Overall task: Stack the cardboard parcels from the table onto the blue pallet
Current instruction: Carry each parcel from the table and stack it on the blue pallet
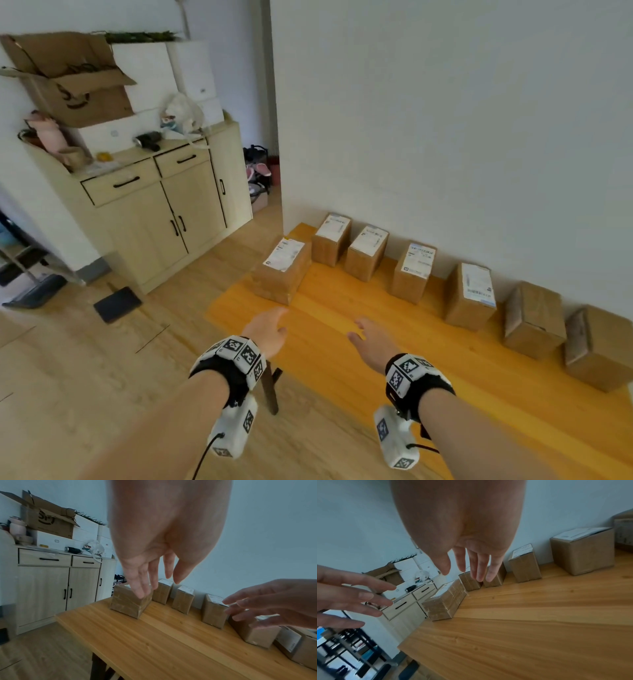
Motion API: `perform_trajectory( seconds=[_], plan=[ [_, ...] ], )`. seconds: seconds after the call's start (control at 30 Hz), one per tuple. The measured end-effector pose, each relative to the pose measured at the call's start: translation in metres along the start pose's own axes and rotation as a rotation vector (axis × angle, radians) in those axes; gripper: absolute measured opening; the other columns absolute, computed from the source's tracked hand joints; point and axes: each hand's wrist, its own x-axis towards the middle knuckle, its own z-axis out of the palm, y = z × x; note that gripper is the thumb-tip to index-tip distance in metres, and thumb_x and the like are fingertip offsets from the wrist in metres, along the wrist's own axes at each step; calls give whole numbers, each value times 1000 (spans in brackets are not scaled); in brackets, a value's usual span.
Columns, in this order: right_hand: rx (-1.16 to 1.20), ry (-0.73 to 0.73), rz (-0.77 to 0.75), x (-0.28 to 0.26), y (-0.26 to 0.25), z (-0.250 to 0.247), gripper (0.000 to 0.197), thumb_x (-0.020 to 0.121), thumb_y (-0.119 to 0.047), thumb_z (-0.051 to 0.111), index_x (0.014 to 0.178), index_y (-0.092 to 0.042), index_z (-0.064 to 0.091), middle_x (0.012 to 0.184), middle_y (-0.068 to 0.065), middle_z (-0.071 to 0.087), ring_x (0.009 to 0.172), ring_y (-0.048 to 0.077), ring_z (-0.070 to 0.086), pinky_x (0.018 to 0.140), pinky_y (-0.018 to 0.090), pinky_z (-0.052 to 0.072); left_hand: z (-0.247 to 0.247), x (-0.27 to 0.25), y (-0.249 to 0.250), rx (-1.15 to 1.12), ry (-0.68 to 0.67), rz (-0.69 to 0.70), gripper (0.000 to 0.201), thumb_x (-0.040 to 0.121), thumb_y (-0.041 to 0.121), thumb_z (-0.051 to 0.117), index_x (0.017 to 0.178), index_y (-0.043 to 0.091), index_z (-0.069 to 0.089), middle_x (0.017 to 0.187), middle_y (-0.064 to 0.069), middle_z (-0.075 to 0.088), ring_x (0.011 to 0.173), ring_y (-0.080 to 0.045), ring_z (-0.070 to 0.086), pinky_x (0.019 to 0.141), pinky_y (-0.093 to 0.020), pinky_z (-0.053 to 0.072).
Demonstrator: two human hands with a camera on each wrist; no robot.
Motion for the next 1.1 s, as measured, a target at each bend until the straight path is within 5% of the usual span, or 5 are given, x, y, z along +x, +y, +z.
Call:
perform_trajectory(
  seconds=[0.1, 0.37, 0.47, 0.97, 1.1],
  plan=[
    [45, 27, 43, 20, -28, 15, 50, 100, -35, 39, 146, -15, 30, 150, 4, 36, 133, 21, 40, 107, 35, 38, -25, 27, -37, 5, -8, 27, 48, 98, 20, 45, 144, 21, 32, 143, -2, 45, 88, -8, 56, 73, -20, 49],
    [66, 35, 96, 77, -78, 36, 49, 100, -33, 40, 145, -15, 31, 148, 4, 38, 132, 22, 42, 104, 35, 40, -59, 91, -85, 2, -38, 39, 46, 97, 18, 46, 142, 20, 36, 140, -4, 47, 108, -16, 58, 85, -25, 48],
    [53, 37, 100, 107, -90, 39, 47, 101, -33, 40, 143, -15, 33, 147, 5, 39, 131, 21, 43, 104, 35, 40, -67, 121, -97, -4, -38, 52, 45, 98, 19, 46, 142, 20, 37, 139, -5, 49, 95, -15, 62, 71, -22, 51],
    [229, 56, 235, 230, -135, 40, 49, 98, -27, 46, 143, -14, 32, 145, 9, 43, 129, 26, 46, 101, 36, 41, -96, 246, -119, -33, -168, 20, 53, 97, 22, 48, 146, 20, 29, 144, -4, 43, 85, -15, 63, 64, -20, 48],
    [439, 105, 312, 243, -141, 47, 62, 95, -22, 53, 148, -16, 21, 149, 8, 35, 134, 27, 39, 105, 36, 36, -88, 262, -125, -85, -253, -4, 60, 96, 23, 50, 149, 19, 22, 152, -4, 31, 126, -25, 49, 96, -30, 44]
  ],
)
